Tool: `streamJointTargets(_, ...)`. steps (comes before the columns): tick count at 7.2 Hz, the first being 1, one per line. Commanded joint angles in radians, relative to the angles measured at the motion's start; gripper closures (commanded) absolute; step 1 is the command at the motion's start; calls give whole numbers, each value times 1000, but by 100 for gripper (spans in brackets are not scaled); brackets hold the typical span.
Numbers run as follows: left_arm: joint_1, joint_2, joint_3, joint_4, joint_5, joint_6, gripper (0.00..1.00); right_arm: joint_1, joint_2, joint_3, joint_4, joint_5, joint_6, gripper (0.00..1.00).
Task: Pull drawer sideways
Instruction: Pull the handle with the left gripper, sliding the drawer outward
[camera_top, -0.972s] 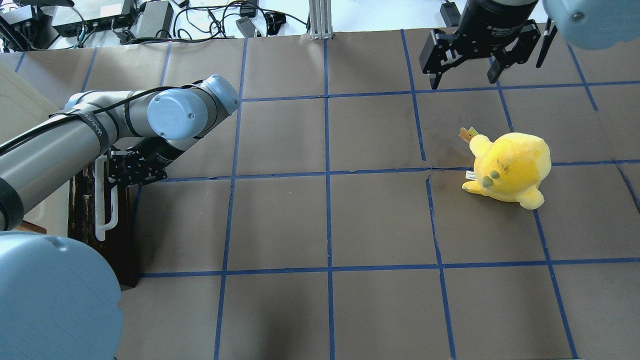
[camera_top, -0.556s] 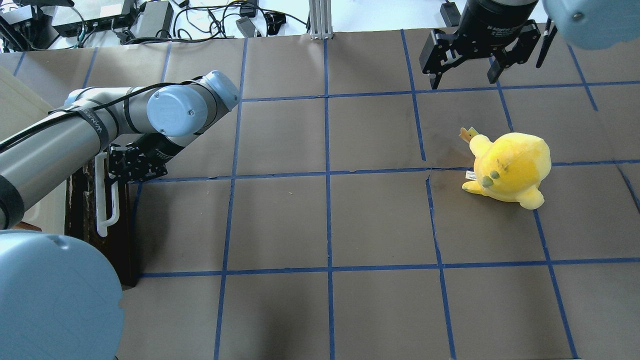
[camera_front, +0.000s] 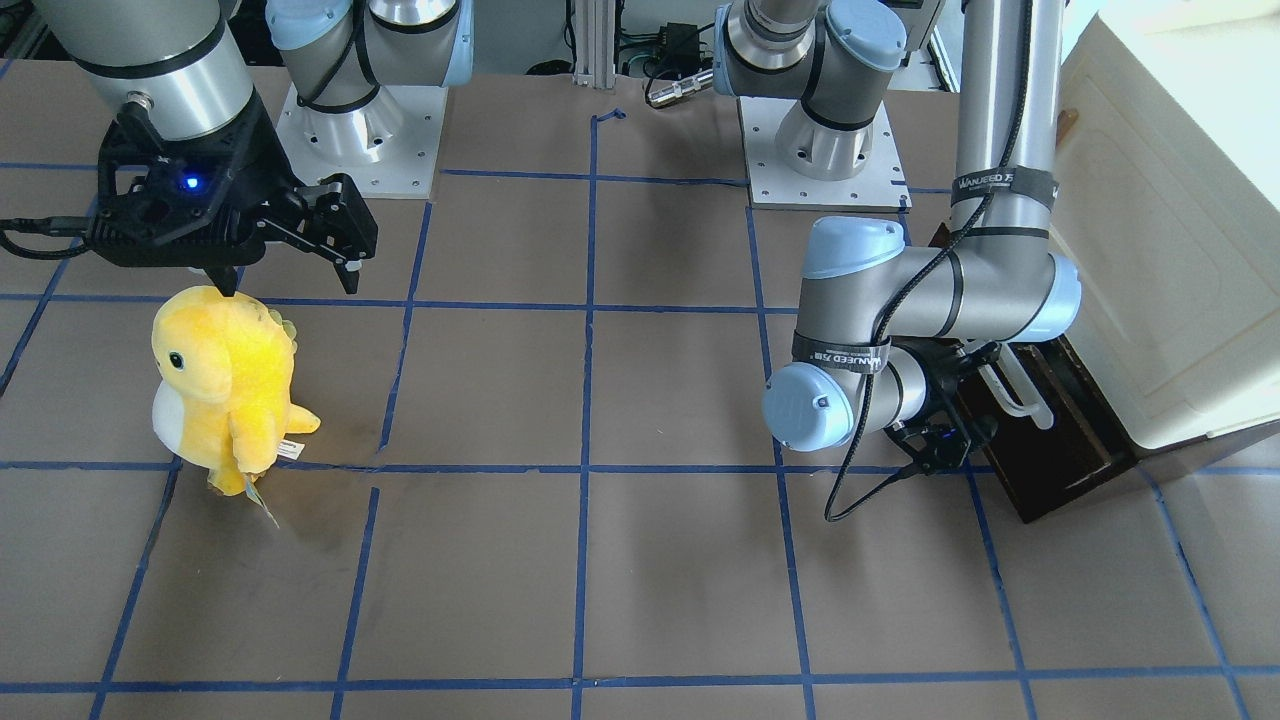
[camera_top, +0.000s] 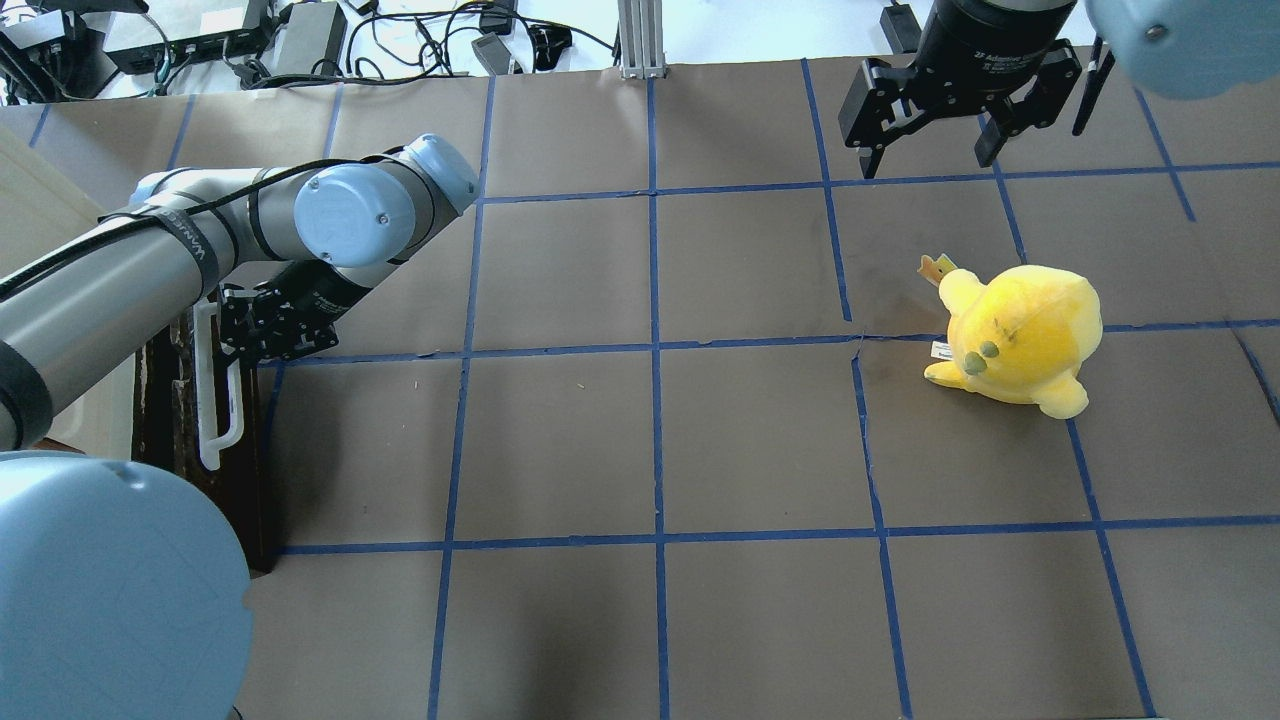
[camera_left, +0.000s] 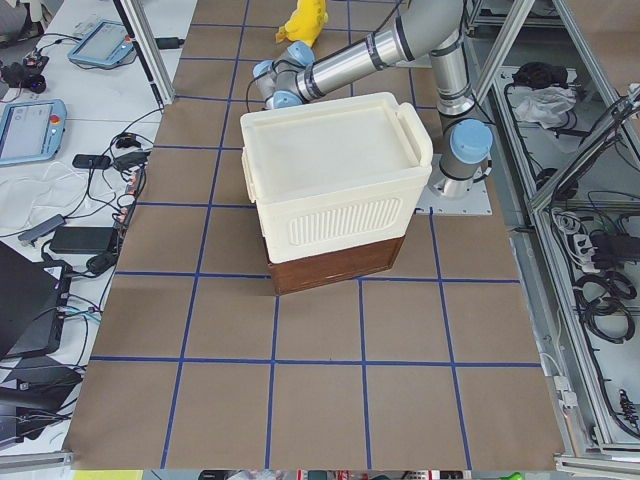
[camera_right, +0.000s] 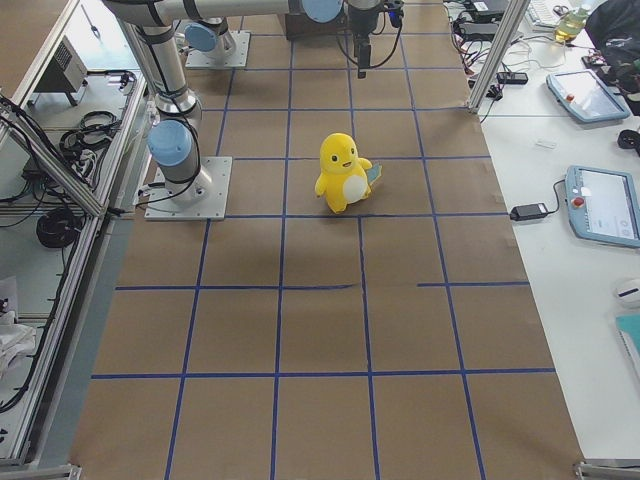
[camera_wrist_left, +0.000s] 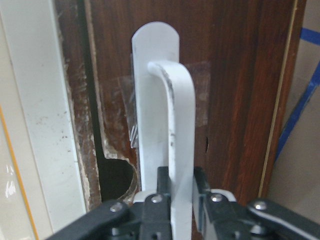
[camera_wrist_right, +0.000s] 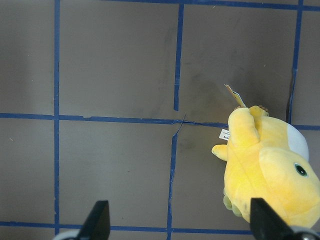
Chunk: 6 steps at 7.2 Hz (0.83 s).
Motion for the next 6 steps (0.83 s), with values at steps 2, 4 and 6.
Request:
streamJointTargets(2, -2, 0, -3, -2, -8, -6, 84, 0, 0, 0, 0, 0, 0, 0)
streamJointTargets(4, -18, -2, -5, 0, -6, 0, 84, 0, 0, 0, 0, 0, 0, 0)
streamJointTargets(6, -19, 0, -3, 0, -6, 4, 84, 0, 0, 0, 0, 0, 0, 0)
